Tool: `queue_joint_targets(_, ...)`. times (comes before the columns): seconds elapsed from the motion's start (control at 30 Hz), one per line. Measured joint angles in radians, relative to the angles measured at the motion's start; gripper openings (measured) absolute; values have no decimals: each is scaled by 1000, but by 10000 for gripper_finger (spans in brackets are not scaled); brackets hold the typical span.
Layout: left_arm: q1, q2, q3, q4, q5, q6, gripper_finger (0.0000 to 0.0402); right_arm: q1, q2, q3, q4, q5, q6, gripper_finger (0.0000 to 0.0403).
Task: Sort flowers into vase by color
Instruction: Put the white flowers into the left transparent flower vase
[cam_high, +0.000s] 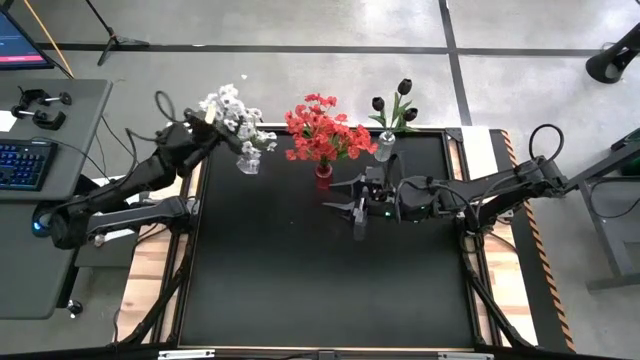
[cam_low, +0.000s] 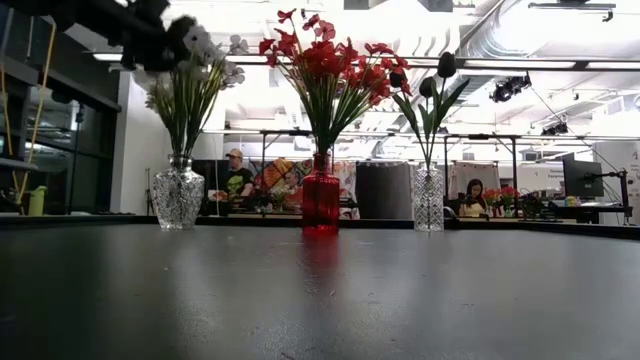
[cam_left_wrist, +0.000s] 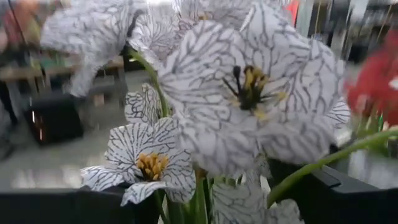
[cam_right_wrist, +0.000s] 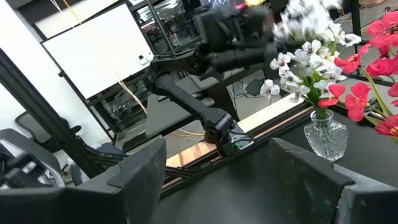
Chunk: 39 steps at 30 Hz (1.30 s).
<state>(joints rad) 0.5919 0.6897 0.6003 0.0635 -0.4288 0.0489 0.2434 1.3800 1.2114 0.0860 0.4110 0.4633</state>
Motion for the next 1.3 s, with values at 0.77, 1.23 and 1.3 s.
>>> queue_joint_targets(0.77, -30, -35, -55, -264, -21, -161, 237, 1, 0, 0, -30, -1, 0, 272)
queue_joint_targets(1.23, -29, -43, 33, -225, 17, -94, 327, 1, 0, 0, -30, -2, 0, 272)
queue_joint_targets(1.3, -29, -43, 72, -220, 12, -67, 338, 1, 0, 0, -30, -2, 0, 272)
